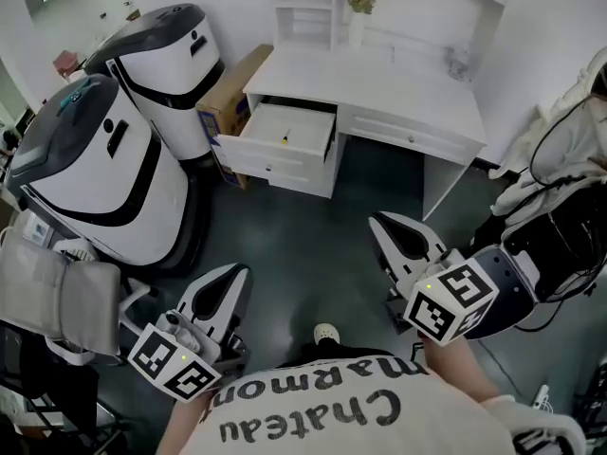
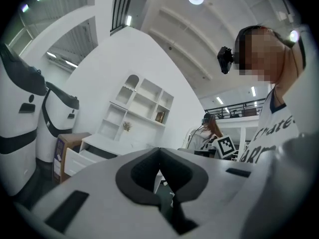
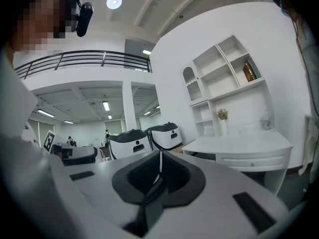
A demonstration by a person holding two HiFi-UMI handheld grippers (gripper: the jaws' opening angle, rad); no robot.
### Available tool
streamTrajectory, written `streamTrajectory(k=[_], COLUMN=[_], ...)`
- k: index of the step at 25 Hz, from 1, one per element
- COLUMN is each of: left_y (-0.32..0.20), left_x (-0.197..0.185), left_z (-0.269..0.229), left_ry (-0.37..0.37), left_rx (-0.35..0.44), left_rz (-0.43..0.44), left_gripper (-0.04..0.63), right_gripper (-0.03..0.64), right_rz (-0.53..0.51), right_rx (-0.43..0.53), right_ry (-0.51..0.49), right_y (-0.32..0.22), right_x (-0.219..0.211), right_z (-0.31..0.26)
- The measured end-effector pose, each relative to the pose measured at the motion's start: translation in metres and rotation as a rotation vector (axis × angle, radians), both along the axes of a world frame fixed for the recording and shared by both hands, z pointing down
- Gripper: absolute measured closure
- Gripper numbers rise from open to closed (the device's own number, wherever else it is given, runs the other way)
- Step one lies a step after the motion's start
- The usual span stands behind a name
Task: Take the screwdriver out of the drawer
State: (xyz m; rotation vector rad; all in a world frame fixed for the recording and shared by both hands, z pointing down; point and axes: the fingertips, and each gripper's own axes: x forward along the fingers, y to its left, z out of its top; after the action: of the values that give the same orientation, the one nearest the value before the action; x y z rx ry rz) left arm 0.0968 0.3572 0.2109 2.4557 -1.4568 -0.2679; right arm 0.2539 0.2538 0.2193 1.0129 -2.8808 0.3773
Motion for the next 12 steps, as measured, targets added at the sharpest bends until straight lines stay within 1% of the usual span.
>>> streamTrajectory(k=[3, 6, 8, 12], left_y=[-0.035, -0.062, -0.075, -0.093], left_x=[0.009, 0.011, 0.008, -0.009], left_z=[-0.004, -0.011, -0.013, 0.003], left_ry=[-0.015, -0.025, -0.015, 0.016], left_rx=[0.012, 0.024, 0.029, -0.034], left_rz=[0.009, -0.023, -0.056, -0.133], left_gripper=[0.572, 0.572, 0.572, 0.572], right_gripper=[0.586, 0.584, 0.586, 0.586], right_rz=[-0.023, -0.051, -0.061, -0.062], right_rx=[0.01, 0.012, 0.013, -0.01], right_ry=[-0.011, -0.015, -0.014, -0.043], right_y=[-0.041, -0.076, -0.099, -0.127], right_x=[0.001, 0.001, 0.003, 0.002], right_z=[-0.006, -0.006, -0.003, 0.005])
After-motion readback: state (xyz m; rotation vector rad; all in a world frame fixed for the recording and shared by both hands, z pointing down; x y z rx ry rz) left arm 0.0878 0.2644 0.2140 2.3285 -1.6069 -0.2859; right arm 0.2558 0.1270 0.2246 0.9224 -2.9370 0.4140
